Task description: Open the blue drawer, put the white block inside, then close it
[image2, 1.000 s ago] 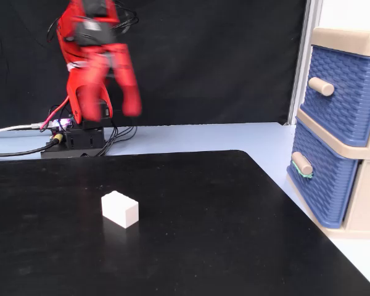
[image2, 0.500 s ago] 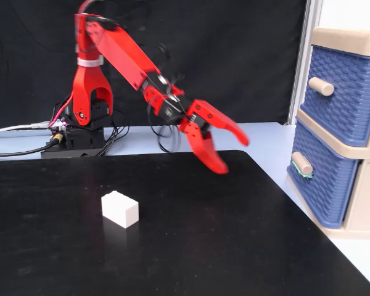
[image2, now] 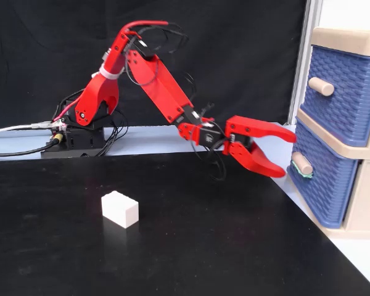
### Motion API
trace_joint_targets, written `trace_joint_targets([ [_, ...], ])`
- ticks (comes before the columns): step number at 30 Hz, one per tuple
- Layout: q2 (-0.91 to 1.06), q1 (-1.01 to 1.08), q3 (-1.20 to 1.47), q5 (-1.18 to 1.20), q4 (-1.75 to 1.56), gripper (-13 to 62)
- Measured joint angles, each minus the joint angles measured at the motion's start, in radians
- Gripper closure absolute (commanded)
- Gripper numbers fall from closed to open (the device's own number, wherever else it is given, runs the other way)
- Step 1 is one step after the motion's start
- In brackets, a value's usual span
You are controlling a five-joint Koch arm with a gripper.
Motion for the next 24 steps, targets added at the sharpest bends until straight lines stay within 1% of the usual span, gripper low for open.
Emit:
trace_joint_targets([
  [3, -0.092, 0.000, -0.106, -0.002, -0.002, 17.4],
  [7, -0.115, 0.000, -0.163, -0.003, -0.002, 24.8],
  [9, -0.121, 0.002, -0.206, -0.015, 0.018, 30.9],
  [11, -0.126, 0.002, -0.232, -0.023, 0.061, 38.8],
  [15, -0.129, -0.005, -0.264, -0.029, 0.181, 57.8],
  [21, -0.117, 0.000, -0.235, -0.031, 0.249, 57.7],
  [24, 0.014, 0.006, 0.012, -0.031, 0.241, 57.7],
])
